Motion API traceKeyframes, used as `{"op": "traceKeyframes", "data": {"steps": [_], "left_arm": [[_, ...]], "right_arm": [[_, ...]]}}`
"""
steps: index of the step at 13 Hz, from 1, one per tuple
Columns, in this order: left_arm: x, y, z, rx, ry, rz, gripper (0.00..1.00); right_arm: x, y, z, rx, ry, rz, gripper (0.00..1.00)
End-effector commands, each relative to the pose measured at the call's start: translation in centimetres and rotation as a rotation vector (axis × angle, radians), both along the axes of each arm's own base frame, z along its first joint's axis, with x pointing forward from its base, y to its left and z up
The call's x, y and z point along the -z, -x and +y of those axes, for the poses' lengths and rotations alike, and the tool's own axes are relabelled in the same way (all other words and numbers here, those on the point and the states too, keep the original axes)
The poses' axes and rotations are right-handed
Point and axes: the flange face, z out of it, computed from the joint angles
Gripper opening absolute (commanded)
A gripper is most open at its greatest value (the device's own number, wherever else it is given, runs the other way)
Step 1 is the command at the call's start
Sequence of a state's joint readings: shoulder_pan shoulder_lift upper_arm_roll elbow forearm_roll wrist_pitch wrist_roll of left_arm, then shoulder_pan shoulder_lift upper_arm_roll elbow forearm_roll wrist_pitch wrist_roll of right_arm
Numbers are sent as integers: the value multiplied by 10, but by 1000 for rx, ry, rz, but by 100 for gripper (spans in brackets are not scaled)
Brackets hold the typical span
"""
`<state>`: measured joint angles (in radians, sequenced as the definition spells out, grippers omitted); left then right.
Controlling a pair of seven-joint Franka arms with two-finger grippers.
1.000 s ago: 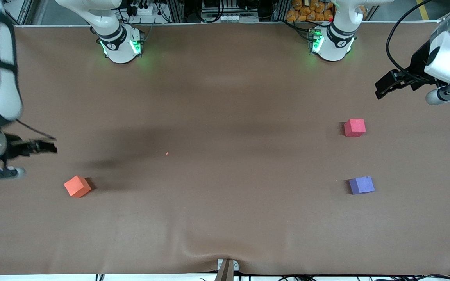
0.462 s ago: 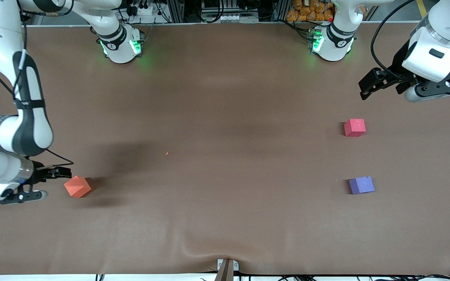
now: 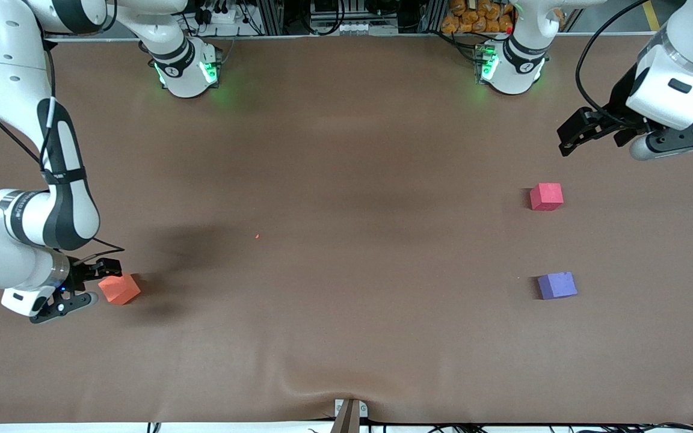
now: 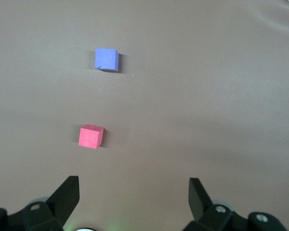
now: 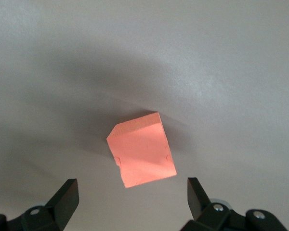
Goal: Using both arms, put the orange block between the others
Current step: 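Lower the right gripper and close it on the orange cube, then carry the orange cube toward the table middle and release it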
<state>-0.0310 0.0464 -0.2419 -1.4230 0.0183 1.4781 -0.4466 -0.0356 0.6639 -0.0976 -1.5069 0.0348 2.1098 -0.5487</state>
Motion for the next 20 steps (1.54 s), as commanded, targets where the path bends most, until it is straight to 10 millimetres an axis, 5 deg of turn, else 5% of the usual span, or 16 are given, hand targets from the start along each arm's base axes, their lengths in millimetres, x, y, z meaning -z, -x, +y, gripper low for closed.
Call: {"op": "traceKeyframes", "data": {"steps": [1,11,12,15,20], "left_arm": [[-2,2,2,5,-15,-6,100],[11,-5,3,8,-45,15,100],[10,-4,2,11,-45,14,100],[12,-3,-5,24,-43,17,100],[19,11,-34,72,-85,59,100]], "right_arm": [[29,-13,-1,-88,7,-48,100],[70,-15,-2,-143,10,-71,100],[72,-14,-3,-145,9,-68,97],[72,-14,3,-122,-1,-60,63],[46,-19,11,-71,-15,-71,54]]}}
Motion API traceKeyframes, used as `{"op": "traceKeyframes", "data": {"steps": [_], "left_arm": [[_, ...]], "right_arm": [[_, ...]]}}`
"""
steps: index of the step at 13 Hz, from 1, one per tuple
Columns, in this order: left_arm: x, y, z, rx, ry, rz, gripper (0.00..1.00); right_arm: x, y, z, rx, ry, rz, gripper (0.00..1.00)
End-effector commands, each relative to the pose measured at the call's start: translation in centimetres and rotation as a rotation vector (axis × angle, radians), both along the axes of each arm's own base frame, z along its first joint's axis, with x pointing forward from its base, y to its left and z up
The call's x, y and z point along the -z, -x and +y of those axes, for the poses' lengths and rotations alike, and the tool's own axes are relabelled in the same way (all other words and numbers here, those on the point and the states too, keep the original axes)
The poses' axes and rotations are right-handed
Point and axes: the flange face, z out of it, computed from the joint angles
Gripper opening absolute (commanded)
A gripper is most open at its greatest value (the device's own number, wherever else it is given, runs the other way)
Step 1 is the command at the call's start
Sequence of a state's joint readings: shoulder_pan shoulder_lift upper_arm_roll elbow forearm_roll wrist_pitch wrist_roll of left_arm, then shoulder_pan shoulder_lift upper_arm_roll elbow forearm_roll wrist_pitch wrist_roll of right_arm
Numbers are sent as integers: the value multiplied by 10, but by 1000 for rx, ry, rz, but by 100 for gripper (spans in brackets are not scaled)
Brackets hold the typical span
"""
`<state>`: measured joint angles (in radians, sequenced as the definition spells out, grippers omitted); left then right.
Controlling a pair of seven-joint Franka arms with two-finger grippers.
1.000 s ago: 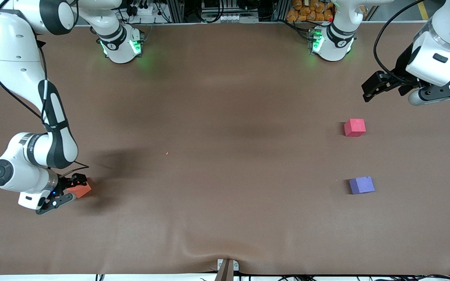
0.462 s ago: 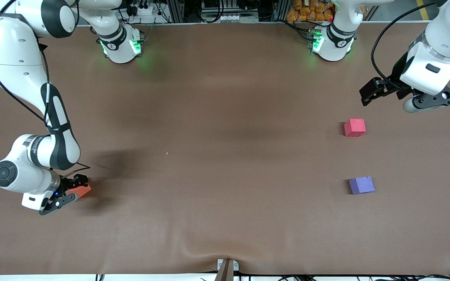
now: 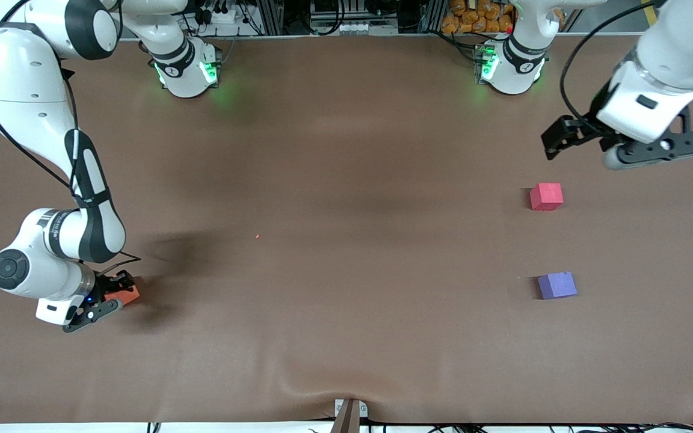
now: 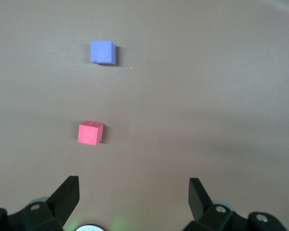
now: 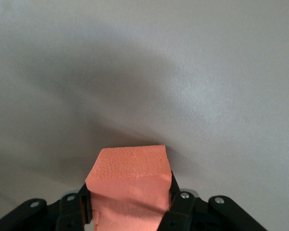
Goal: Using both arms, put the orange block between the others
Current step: 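Carry the orange cube toward the table middle and release it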
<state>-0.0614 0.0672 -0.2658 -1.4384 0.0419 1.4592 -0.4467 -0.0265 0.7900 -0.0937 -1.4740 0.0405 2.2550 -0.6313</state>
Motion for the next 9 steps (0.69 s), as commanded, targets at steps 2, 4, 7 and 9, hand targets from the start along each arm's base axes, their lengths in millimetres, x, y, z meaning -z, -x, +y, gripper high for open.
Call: {"op": "traceKeyframes", "data": {"steps": [2,4,7,9], "left_arm": [[-3,11,-4,7,-66,21,100],[-3,11,-4,7,-68,21,100],[-2,9,-1,1,-67,23,100],[-2,9,1,-3,-72,21,100]], "right_arm": [[-44,-14,37,164,-124,-43,55],[-68,-18,78,218,-146,45,55],[-92,-14,160,346,-130,127,61],[-100,-5,235,421,-119,121,67]]}}
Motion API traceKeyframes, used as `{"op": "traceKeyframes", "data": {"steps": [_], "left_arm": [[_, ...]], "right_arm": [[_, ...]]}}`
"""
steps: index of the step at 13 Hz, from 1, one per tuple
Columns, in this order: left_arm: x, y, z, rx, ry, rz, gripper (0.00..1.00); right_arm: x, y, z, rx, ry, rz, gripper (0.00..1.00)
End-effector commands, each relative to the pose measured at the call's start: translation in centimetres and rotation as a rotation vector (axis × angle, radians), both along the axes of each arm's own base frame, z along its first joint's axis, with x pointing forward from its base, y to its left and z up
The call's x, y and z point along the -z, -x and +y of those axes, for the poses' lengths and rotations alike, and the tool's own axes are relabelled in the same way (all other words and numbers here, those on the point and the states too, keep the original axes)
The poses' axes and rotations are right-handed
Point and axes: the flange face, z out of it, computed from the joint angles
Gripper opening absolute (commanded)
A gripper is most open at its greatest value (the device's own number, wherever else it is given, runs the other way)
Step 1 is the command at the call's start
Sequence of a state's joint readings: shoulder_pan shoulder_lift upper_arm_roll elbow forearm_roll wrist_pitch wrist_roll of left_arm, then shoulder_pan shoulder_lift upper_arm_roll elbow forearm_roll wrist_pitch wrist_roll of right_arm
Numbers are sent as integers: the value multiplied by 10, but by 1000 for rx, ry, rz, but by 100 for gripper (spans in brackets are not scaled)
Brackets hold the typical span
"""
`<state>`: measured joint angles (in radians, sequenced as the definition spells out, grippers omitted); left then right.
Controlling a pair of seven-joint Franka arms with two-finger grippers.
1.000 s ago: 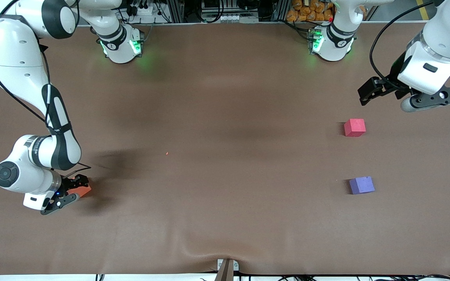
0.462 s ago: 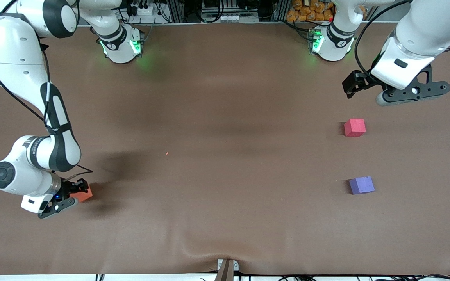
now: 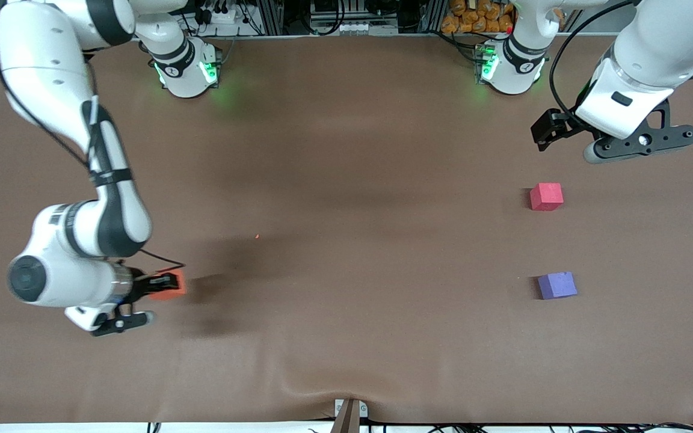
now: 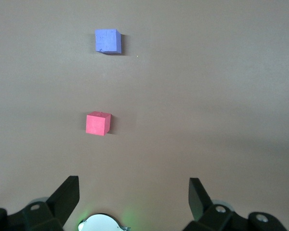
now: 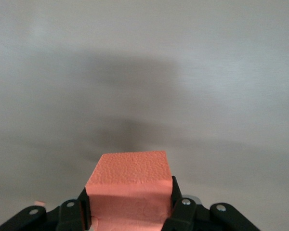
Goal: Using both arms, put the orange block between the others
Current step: 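Carry the orange cube toward the table middle and release it, then retract the right gripper while the left gripper starts reaching out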
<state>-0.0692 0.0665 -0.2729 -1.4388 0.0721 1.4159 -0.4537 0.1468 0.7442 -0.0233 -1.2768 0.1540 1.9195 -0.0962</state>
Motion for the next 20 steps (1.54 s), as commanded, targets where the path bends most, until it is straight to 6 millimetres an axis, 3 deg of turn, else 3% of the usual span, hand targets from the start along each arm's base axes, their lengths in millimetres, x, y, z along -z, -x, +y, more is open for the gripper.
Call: {"op": "traceKeyframes", "data": {"steps": [1,4,5,6,8,9,10,11,12,13,14,16,18,20], "left_arm": [[-4,2,4,-6,-39,-12,100],[-4,2,4,-6,-44,-12,100],[-4,2,3,-5,-44,-12,100],[-4,2,3,-3,-44,-12,100],[-3,2,1,2,-44,-10,100],[-3,2,2,0,-44,-10,100],[-3,2,3,-2,-44,-10,100],[-3,2,3,-2,-44,-10,100],[-3,3,-1,5,-44,-12,100],[-2,2,-1,8,-44,-10,100],[-1,2,-3,10,-41,-7,100],[-4,2,-4,11,-26,-15,100],[-4,1,-8,17,-19,-27,100],[-5,0,-7,12,0,-27,100]], "right_arm": [[-11,13,86,97,15,10,67],[-14,38,171,120,-8,27,65],[-12,45,188,129,-29,34,63],[-12,49,197,125,-36,39,62],[-13,48,196,126,-36,38,65],[-13,46,192,131,-37,37,75],[-15,44,187,124,-38,35,77],[-15,41,178,130,-35,37,78],[-15,35,163,144,-30,35,85],[-17,27,141,143,-30,30,97],[-26,24,118,130,-31,43,100],[-56,23,66,90,-28,80,100],[-83,13,2,113,-26,40,100],[-106,11,-38,149,34,-1,100]]}}
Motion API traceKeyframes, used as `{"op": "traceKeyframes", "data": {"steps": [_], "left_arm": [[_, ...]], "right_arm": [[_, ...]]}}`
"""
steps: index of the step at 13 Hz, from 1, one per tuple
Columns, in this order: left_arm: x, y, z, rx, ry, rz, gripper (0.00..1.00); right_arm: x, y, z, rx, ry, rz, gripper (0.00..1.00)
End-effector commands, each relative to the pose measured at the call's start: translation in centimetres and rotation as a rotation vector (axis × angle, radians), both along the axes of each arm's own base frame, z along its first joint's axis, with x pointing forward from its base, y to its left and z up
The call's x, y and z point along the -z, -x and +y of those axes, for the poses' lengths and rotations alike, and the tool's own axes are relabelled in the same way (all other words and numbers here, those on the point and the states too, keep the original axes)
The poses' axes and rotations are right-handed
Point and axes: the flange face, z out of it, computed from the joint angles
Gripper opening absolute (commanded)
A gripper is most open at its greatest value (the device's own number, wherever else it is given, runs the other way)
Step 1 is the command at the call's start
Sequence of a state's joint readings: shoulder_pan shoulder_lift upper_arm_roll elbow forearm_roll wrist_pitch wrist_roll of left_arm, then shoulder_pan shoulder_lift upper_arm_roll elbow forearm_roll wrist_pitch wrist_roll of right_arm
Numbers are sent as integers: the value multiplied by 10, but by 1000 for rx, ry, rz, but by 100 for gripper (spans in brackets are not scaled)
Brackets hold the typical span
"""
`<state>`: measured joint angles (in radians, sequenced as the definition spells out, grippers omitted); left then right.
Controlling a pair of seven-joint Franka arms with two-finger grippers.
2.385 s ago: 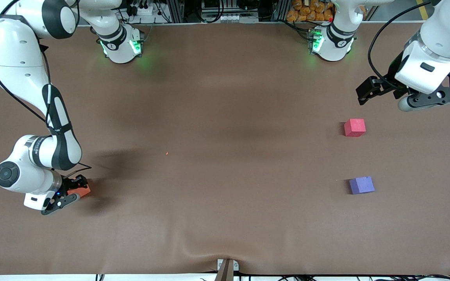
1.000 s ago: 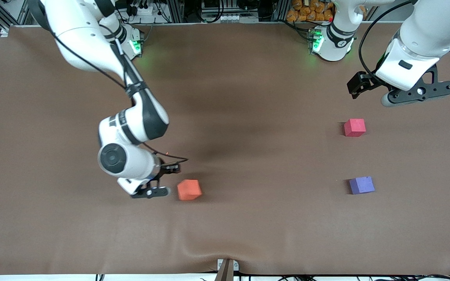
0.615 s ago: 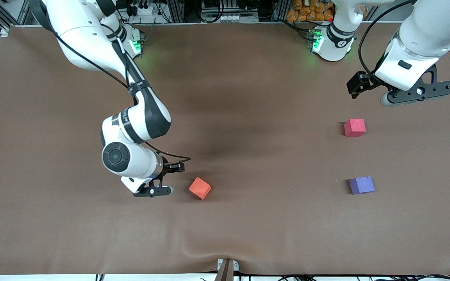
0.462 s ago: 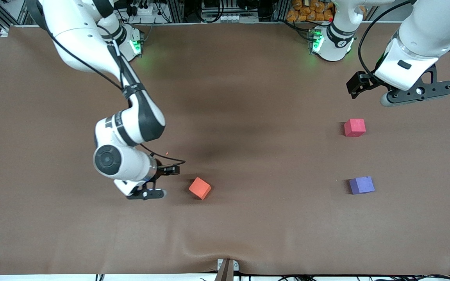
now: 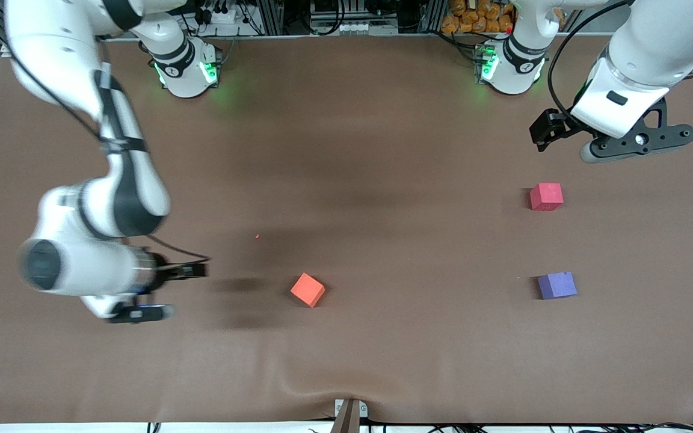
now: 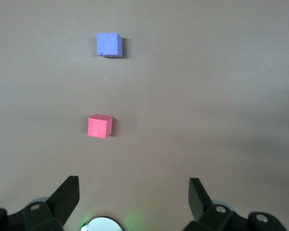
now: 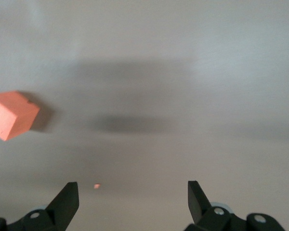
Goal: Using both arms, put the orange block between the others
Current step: 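Retract the right gripper while the left gripper starts reaching out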
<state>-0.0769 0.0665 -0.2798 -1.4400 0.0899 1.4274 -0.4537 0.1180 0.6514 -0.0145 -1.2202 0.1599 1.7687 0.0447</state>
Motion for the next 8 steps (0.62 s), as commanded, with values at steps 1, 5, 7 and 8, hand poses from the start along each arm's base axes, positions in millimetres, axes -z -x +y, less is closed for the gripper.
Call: {"op": "traceKeyframes", "data": {"steps": [1,5,7,8], "left_arm": [[-7,-1,-1,-7,48,-10,100],[-2,-3,-7,5,57,-11,100],[5,-6,-11,11,56,-1,100],[8,-9,-12,13,61,-5,100]], "right_arm": [[-25,5,-44,11,100,-13,100],[-60,14,-103,80,164,-21,100],[-81,19,-119,103,166,-47,100],[-82,21,-124,108,167,-36,100]]}}
